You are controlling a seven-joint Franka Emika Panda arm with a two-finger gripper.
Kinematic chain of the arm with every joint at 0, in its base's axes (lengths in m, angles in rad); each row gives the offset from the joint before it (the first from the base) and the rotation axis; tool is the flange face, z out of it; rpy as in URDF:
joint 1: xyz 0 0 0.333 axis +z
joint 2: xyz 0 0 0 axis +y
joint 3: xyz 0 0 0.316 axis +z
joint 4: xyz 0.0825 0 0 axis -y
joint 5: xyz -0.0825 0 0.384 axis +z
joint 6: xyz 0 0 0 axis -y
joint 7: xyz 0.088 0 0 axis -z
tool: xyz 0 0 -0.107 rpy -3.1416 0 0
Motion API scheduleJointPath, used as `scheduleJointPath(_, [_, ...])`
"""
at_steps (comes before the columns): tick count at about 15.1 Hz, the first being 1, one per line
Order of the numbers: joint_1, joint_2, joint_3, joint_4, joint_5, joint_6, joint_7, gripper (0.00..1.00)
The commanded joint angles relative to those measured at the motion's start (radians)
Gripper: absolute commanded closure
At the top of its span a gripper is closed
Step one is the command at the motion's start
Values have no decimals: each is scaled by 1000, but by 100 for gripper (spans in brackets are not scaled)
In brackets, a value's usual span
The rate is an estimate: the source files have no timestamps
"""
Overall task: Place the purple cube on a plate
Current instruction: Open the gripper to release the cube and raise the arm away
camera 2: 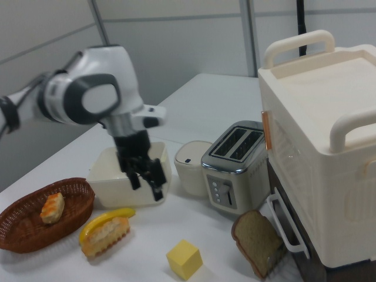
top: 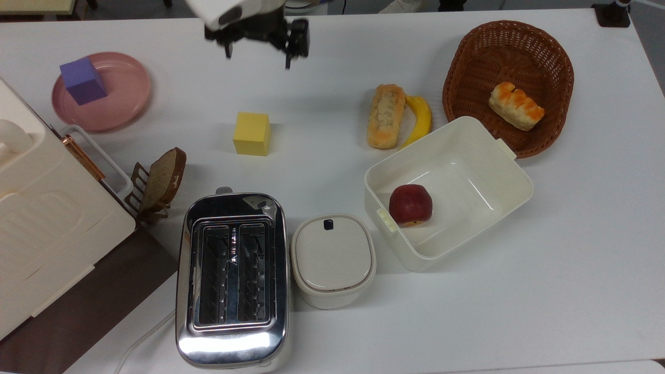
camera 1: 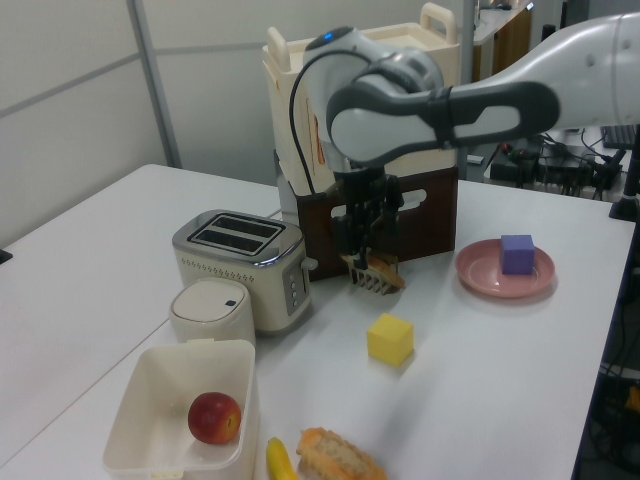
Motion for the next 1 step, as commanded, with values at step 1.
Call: scheduleJointPath(1, [39,-124,2,-26,7,-84,29,0])
